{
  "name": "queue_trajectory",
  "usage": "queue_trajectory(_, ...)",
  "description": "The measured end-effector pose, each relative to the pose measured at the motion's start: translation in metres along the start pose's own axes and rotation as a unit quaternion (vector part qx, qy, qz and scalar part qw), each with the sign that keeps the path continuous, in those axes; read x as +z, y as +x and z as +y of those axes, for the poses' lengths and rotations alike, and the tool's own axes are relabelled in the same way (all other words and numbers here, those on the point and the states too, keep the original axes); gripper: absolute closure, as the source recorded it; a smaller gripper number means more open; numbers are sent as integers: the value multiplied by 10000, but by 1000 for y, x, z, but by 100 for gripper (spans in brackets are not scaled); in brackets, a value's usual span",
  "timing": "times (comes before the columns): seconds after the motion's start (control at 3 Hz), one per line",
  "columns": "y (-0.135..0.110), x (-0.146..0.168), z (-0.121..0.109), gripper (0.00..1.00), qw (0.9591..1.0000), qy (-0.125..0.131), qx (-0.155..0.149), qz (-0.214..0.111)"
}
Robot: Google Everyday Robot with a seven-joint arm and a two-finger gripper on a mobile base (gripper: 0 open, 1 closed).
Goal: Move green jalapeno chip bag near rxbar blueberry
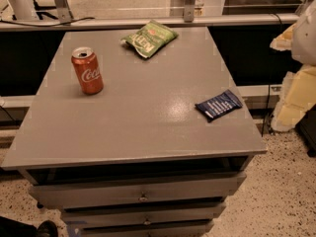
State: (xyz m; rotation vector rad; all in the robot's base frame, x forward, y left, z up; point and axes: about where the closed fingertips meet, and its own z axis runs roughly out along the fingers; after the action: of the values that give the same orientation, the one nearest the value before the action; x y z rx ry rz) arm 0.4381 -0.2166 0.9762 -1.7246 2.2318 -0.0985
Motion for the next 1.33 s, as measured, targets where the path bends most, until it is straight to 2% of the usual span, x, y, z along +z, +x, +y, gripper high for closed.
queue_trajectory(0.33, -3, 0, -3, 0, 10000, 73, 7, -55)
queue_trajectory(0.67, -23, 21, -30, 0, 9988, 257, -19, -423)
queue_trajectory(1.0, -60, 62, -84, 0, 9922, 392, 18, -1184)
queue_trajectory(1.33, -101, 103, -143, 0, 9788, 299, 260, -2011)
